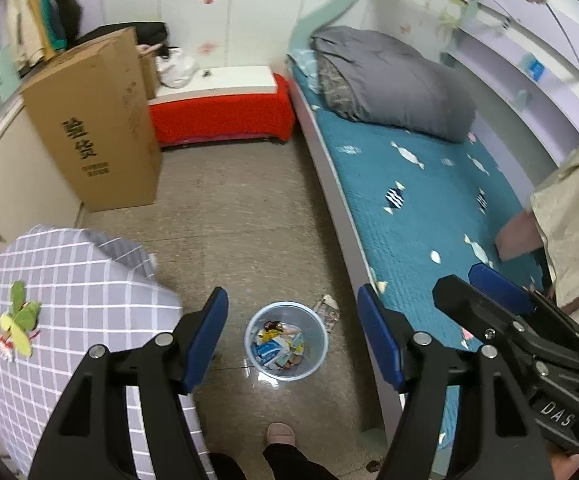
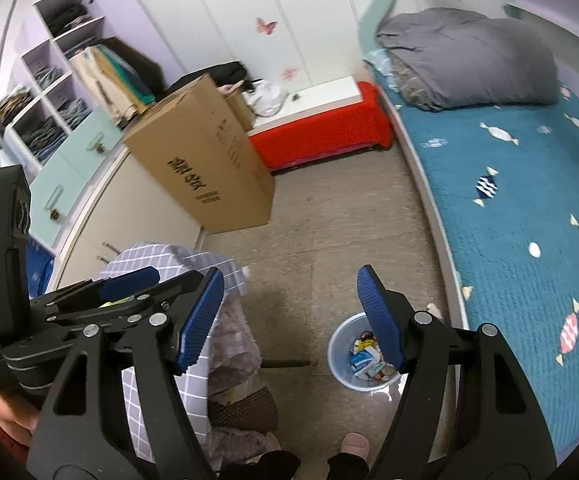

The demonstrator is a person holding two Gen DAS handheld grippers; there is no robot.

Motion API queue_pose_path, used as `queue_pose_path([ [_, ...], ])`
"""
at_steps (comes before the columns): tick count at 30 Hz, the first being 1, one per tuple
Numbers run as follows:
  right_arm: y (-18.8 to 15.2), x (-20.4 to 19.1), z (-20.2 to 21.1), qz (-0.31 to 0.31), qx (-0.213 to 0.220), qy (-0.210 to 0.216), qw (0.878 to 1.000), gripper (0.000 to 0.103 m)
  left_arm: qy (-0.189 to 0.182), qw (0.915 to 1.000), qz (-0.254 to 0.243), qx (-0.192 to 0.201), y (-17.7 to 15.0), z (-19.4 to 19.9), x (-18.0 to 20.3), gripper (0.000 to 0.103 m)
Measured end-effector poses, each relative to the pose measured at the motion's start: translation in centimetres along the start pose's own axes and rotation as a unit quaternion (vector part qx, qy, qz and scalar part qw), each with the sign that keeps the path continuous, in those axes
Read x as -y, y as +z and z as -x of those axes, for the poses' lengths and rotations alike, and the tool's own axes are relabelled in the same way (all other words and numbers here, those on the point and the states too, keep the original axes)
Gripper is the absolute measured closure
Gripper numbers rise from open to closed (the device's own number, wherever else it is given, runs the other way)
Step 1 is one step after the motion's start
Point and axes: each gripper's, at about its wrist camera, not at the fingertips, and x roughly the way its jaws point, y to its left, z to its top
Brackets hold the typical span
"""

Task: Collect trash
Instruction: 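Move both grippers back over the table toward the green leaf toy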

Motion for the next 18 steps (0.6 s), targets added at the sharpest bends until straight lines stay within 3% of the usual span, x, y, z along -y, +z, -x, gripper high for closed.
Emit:
queue_pose_path([
  [11, -1.2, -9.0, -3.1, 0.073, -0.04, 0.073, 0.994, 0.034, 0.055, 0.9938, 0.095, 0.02, -3.5, 4.8, -8.9, 0.037],
  [18, -2.9, -17.3, -7.0, 0.122, -0.084, 0.12, 0.982, 0.034, 0.088, 0.9785, 0.185, 0.021, -7.4, 7.7, -17.8, 0.036],
])
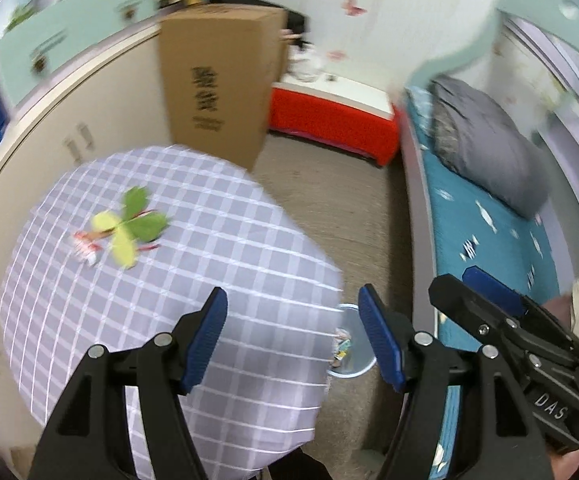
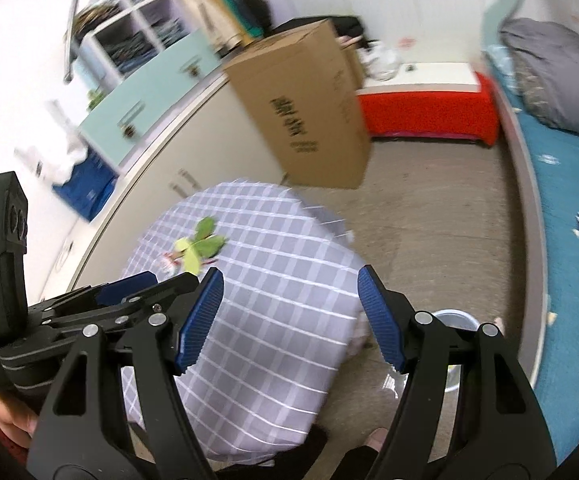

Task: Collect trash
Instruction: 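Move both grippers back over the table toward the green leaf toy, then grasp the red-white wrapper with the left gripper while the right grasps the leaf toy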

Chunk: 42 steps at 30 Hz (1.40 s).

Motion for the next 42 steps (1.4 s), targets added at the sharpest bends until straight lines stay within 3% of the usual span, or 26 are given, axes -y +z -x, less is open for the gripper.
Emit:
queue_pose_path([
  [9, 0.8, -7.9, -7.7, 0.034, -0.048, 0.011, 0.998, 0.032, 0.014, 0.9936, 0.11, -0.02, 1.3, -1.5, -13.3, 0.036],
  [18, 0.9, -13.2, -17.1, 0.037, -0.095, 0.001, 0.995, 0.03, 0.024, 0.9823, 0.175, -0.062, 2.9, -6.3, -25.1, 0.036],
  [23, 1.1, -14.8, -21.7, 0.04, -0.116, -0.013, 0.992, 0.028, 0.027, 0.9771, 0.194, -0.084, 3.9, -9.6, -29.3, 0.036],
  [31, 1.5, -15.9, -27.9, 0.064, -0.149, -0.04, 0.986, 0.027, 0.026, 0.9778, 0.169, -0.121, 5.2, -14.9, -30.8, 0.037],
  [35, 1.6, -16.4, -30.2, 0.084, -0.163, -0.038, 0.982, 0.023, 0.026, 0.9791, 0.146, -0.139, 5.4, -16.5, -30.9, 0.055],
  [37, 1.5, -16.6, -31.4, 0.093, -0.172, -0.041, 0.98, 0.022, 0.024, 0.9798, 0.136, -0.145, 5.4, -16.8, -30.9, 0.071],
  [42, 1.3, -16.4, -33.3, 0.101, -0.185, -0.052, 0.976, 0.022, 0.017, 0.9819, 0.125, -0.141, 5.8, -16.5, -30.8, 0.086],
])
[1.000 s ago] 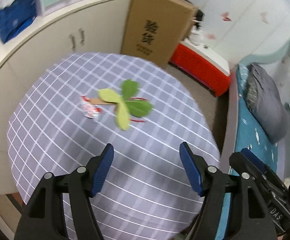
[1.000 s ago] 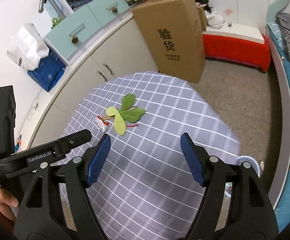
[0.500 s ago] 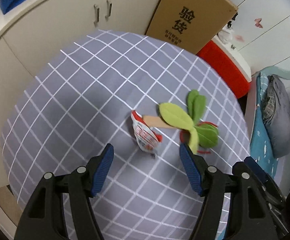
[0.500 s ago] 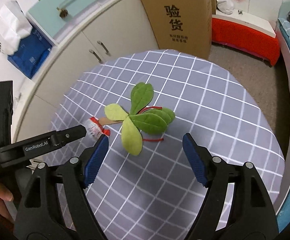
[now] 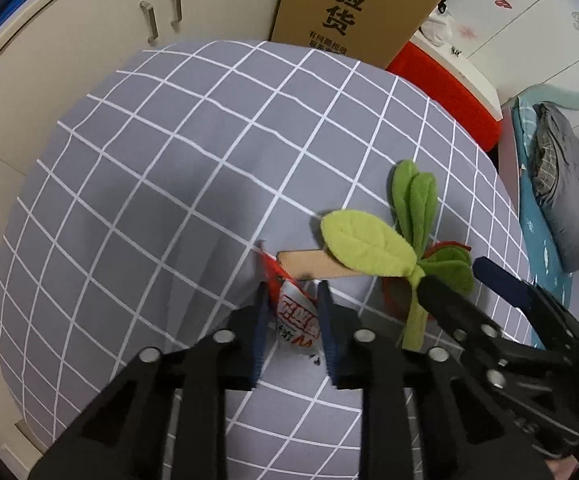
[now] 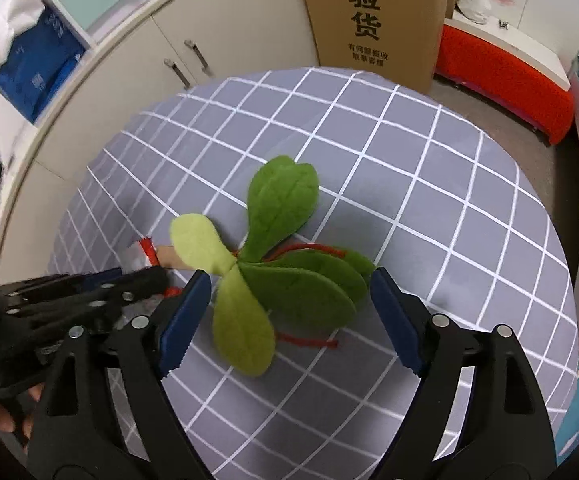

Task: Collect trash
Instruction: 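Grasp the red-white wrapper with the left gripper while the right grasps the leaf toy, then carry the held wrapper and leaf toy over the bucket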

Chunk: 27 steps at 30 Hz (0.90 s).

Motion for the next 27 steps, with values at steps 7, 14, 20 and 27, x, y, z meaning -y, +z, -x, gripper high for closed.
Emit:
queue_pose_path([
  [7, -0.6, -1.4, -0.8, 0.078, -0.005, -0.021, 0.997, 0.065, 0.002, 0.9999, -0.01, 0.009, -0.4, 1.2, 0.6, 0.089],
  [14, -2.0, 1.4, 2.5, 0.045, 0.014, 0.046, 0.998, 0.084, 0.002, 0.9991, -0.018, 0.038, -1.3, 3.9, 4.0, 0.09],
  [20, -6.3, 7.4, 9.1, -0.018, 0.06, 0.069, 0.996, 0.084, -0.022, 0.9962, -0.048, 0.069, -3.2, 6.7, 11.5, 0.09],
  [27, -12.1, 18.2, 18.6, -0.1, 0.118, 0.045, 0.987, 0.084, -0.06, 0.9874, -0.128, 0.071, -8.2, 7.8, 24.7, 0.09],
])
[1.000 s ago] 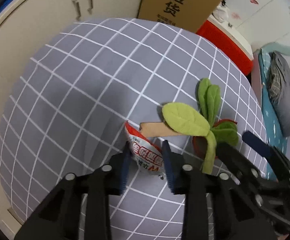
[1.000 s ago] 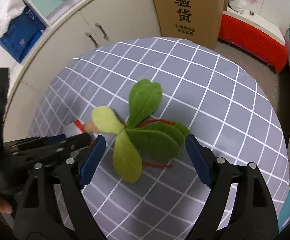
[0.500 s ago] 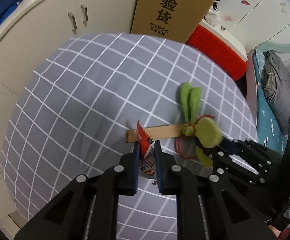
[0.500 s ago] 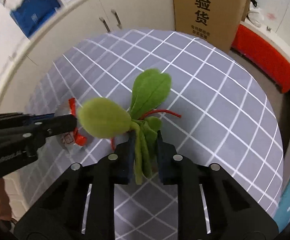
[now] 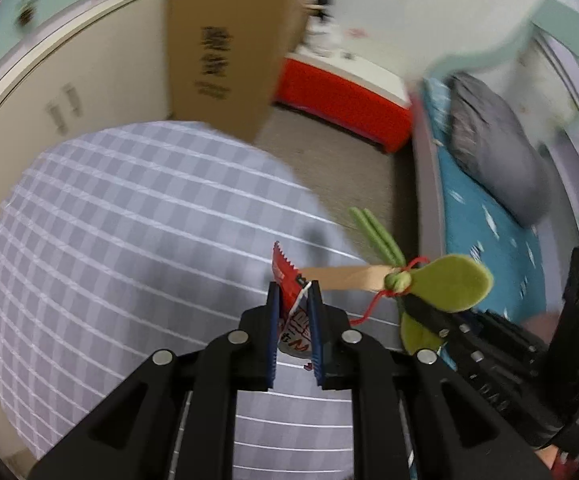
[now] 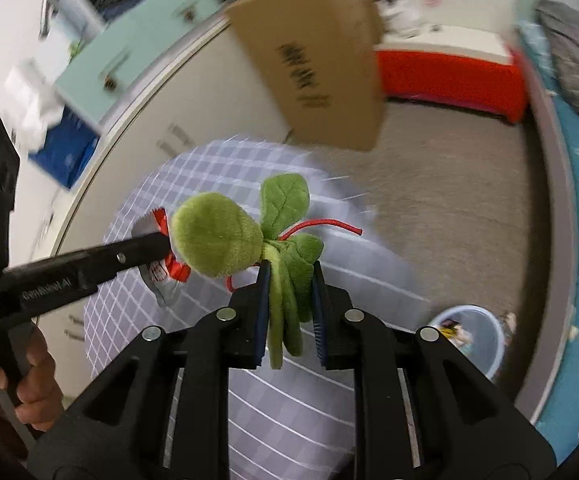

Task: Collect trash
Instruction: 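Carry the held wrapper and leaf toy over the bucket, then open both grippers over the bucket to drop the wrapper and leaf toy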

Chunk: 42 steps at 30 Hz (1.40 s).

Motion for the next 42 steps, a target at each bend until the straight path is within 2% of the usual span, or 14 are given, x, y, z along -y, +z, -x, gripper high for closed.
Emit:
queue_pose_path([
  [4, -1.4, 6.5, 6.4, -0.038, 0.035, -0.032, 0.998, 0.084, -0.028, 0.9982, -0.052, -0.01, -1.4, -1.1, 7.8, 0.09],
  [10, -4.2, 13.5, 12.6, -0.095, 0.066, -0.068, 0.991, 0.084, -0.051, 0.9909, -0.121, -0.03, -3.9, -2.6, 17.1, 0.09],
  [15, -6.0, 17.3, 16.3, -0.122, 0.087, -0.087, 0.985, 0.084, -0.062, 0.9829, -0.169, -0.04, -5.1, -4.1, 23.7, 0.09],
  [21, -7.2, 20.8, 19.0, -0.15, 0.104, -0.101, 0.978, 0.084, -0.068, 0.9745, -0.208, -0.05, -5.9, -5.3, 28.9, 0.087],
  [23, -7.5, 21.7, 19.7, -0.16, 0.108, -0.104, 0.976, 0.084, -0.067, 0.973, -0.214, -0.055, -6.1, -5.6, 29.8, 0.086],
  [24, -7.7, 22.0, 19.8, -0.164, 0.109, -0.106, 0.975, 0.084, -0.067, 0.9722, -0.215, -0.063, -6.1, -5.9, 30.0, 0.078],
  [25, -7.8, 22.4, 19.9, -0.17, 0.109, -0.106, 0.974, 0.084, -0.067, 0.9706, -0.22, -0.073, -6.1, -6.3, 30.3, 0.063],
  [27, -8.0, 22.8, 19.9, -0.178, 0.109, -0.104, 0.972, 0.084, -0.045, 0.9721, -0.221, -0.064, -6.0, -6.4, 30.4, 0.046],
  [36, -7.7, 22.2, 19.0, -0.179, 0.103, -0.09, 0.974, 0.083, -0.022, 0.9776, -0.208, -0.027, -5.0, -4.8, 29.0, 0.039],
  [42, -7.0, 21.3, 18.1, -0.17, 0.1, -0.082, 0.977, 0.081, -0.009, 0.9792, -0.203, -0.001, -4.5, -3.3, 27.7, 0.037],
])
